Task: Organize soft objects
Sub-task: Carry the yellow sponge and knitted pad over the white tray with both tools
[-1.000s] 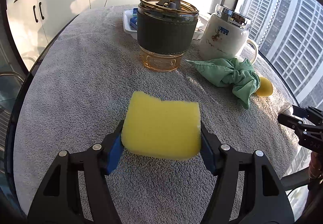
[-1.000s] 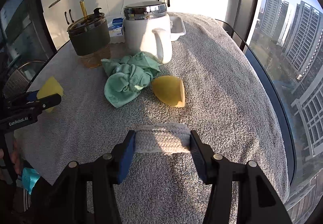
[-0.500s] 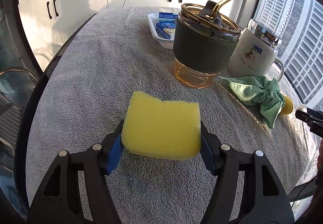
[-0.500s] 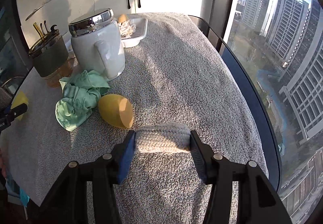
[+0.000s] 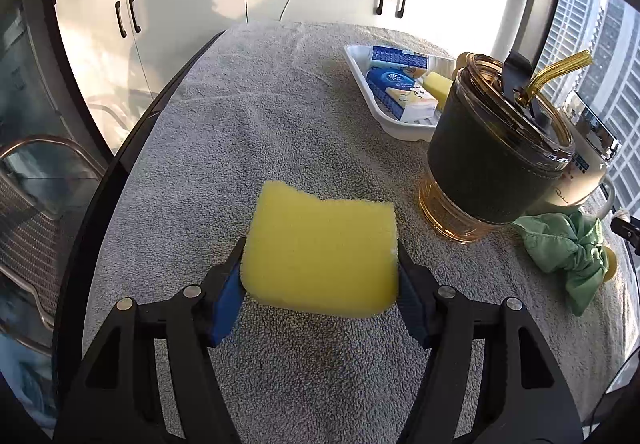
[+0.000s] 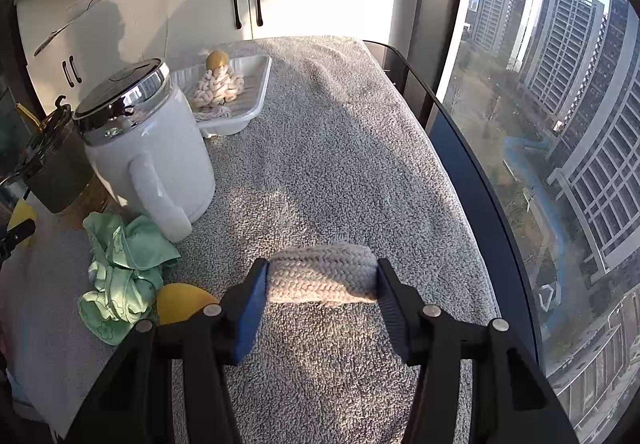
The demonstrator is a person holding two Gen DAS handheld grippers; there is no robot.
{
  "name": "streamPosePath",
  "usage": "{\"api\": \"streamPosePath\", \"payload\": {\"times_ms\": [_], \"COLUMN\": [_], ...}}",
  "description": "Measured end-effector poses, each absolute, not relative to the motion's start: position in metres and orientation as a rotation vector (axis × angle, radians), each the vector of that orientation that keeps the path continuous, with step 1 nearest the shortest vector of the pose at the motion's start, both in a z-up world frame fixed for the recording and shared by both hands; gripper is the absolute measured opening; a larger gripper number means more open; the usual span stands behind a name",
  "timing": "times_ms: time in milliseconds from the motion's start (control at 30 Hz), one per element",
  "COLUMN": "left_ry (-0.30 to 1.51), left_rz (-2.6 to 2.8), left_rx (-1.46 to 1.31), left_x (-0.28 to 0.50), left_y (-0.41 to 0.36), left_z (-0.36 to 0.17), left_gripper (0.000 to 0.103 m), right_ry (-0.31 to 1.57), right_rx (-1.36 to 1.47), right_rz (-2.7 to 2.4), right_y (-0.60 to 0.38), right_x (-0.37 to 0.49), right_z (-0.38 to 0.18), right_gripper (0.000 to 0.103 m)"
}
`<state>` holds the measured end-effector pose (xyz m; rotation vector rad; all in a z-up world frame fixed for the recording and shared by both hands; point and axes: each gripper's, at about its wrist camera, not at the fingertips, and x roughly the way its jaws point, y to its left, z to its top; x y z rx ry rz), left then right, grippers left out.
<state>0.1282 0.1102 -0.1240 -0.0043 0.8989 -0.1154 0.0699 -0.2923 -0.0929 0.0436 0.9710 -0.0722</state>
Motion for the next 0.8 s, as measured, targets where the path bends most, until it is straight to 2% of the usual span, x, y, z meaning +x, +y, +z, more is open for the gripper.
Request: {"api": "streamPosePath", "payload": {"times_ms": [800], "left_ry": [0.876], "left_rz": [-0.097], "left_rx": [0.068], "left_x": [0.262], "left_y": [0.1], "left_z": [-0.116], "left_gripper": [0.064], "right_ry": [0.945], "right_rx": [0.003], "right_rz": [0.011], "right_y": [-0.289], "right_x": [0.201], "right_z": [-0.083], "right_gripper": [0.056]}}
